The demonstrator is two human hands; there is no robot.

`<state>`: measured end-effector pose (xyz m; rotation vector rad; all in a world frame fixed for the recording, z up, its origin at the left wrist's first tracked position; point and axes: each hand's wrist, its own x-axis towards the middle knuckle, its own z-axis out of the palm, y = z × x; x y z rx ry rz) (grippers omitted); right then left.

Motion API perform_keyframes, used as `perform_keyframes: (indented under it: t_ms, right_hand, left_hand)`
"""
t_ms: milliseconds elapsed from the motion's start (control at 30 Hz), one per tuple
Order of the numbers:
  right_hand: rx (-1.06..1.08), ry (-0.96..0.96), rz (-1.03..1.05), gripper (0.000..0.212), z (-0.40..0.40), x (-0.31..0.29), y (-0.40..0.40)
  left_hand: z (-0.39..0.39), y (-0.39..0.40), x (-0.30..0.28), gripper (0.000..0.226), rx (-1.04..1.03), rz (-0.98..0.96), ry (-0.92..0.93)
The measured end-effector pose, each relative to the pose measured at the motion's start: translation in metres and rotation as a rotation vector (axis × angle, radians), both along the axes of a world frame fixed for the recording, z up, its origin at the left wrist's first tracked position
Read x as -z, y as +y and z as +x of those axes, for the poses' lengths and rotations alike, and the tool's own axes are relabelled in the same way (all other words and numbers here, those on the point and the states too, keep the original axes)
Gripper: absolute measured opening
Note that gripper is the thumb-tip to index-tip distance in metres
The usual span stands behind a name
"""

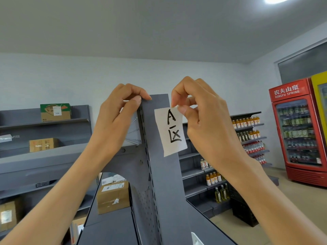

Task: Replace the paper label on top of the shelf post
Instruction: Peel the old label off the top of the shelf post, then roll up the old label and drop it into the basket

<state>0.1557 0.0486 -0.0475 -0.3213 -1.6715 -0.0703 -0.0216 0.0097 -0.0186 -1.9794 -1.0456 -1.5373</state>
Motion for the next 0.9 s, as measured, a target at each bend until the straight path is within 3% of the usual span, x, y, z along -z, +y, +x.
perform_keyframes:
  t_ms: [233,367,533,700,900]
  right_hand:
    - [-0.035,0.048,0.021,0.050,0.008,-0.006,-0.001]
    - [-0.078,0.084,0.025,0.044,0.017,-0.008,0.004]
    - [-0.132,0.058,0.015,0.037,0.035,-0.007,0.014]
    - [-0.196,0.008,-0.045,0.035,0.053,-0.014,0.031]
    - [-0.135,-0.079,-0.063,0.022,0.068,-0.020,0.052]
  left_hand:
    - [0.013,-0.004,0.016,0.022,-0.169,0.158,0.064]
    - [0.040,-0.010,0.046,0.038,-0.085,0.234,0.088]
    - [0.063,-0.004,0.057,0.022,-0.109,0.145,-0.005]
    - [0.074,0.006,0.058,0.033,0.007,-0.016,-0.179]
    - [0.091,0.020,0.055,0.035,0.008,-0.055,-0.269]
